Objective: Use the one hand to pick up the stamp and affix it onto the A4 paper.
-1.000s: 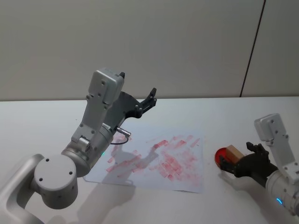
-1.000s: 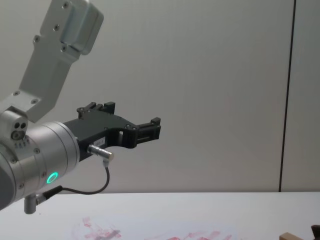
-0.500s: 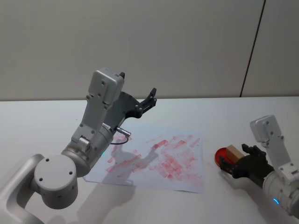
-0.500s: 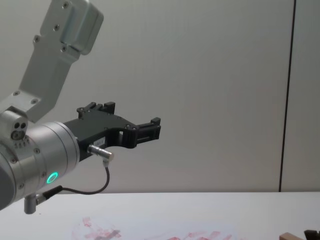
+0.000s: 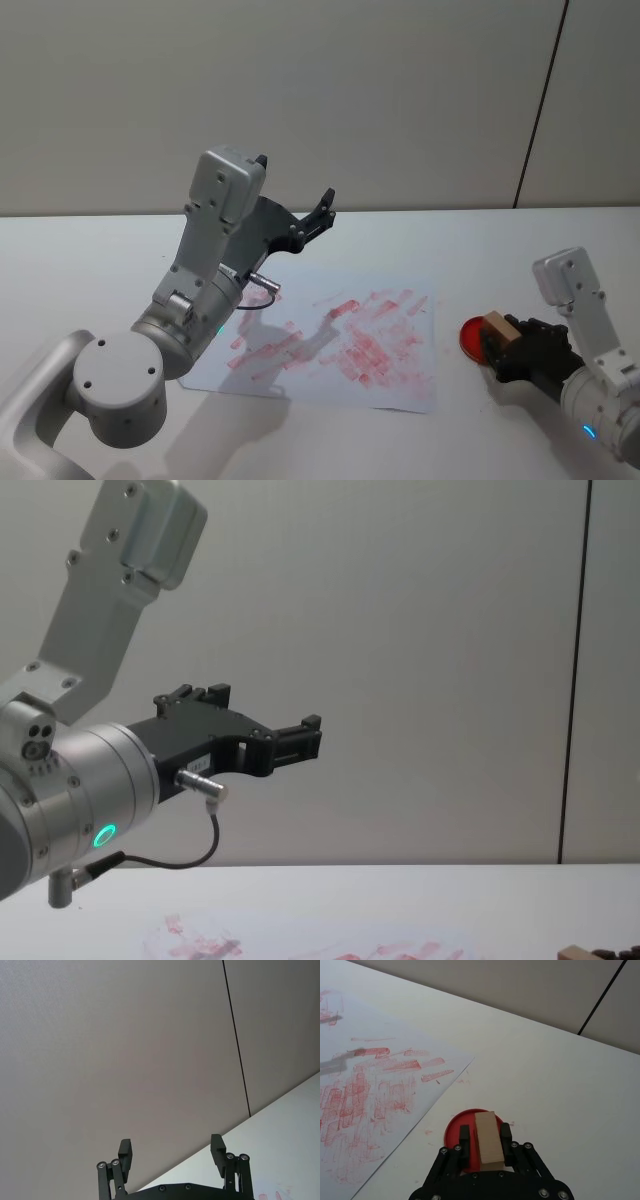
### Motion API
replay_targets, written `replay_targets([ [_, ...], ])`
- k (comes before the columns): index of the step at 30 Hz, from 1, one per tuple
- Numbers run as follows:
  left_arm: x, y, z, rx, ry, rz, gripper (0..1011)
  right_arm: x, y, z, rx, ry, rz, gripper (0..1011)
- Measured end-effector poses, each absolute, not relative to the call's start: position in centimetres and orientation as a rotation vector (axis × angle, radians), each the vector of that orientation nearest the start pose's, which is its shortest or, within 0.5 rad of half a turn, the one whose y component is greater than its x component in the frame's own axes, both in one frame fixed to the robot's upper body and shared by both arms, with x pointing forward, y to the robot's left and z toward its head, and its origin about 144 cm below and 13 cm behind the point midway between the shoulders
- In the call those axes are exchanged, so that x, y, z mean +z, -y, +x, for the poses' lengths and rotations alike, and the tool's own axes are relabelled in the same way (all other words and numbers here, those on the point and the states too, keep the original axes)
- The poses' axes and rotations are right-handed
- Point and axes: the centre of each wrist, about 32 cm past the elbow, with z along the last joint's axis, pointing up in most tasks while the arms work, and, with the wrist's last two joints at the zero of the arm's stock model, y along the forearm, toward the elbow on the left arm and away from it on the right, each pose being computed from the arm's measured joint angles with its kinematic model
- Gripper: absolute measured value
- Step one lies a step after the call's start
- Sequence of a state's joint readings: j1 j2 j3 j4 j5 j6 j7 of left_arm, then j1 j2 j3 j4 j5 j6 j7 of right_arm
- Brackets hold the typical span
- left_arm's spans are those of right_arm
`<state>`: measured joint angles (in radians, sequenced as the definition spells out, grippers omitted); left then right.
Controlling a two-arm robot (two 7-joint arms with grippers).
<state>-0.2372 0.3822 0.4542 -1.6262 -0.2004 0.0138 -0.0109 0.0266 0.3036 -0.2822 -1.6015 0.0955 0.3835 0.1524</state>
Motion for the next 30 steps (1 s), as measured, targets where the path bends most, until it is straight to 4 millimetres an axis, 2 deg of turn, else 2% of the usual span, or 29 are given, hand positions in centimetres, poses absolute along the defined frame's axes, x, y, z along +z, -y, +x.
replay_targets([
  [5, 120.4, -19.8, 49.2, 1.124, 0.268, 0.061, 1001, 114.2, 22.7, 45.4, -1.155, -0.127, -0.468, 250],
  [8, 120.4, -19.8, 49.2, 1.124, 0.268, 0.061, 1001, 114.2, 22.7, 45.4, -1.155, -0.127, -0.468, 217],
  [20, 120.4, -19.8, 49.2, 1.124, 0.268, 0.061, 1001, 114.9, 22.6, 45.5, -1.162, -0.11, -0.397, 218],
  [30, 120.4, -19.8, 49.2, 1.124, 0.268, 0.061, 1002, 116.9, 21.5, 45.9, -1.116, -0.09, -0.244, 219],
])
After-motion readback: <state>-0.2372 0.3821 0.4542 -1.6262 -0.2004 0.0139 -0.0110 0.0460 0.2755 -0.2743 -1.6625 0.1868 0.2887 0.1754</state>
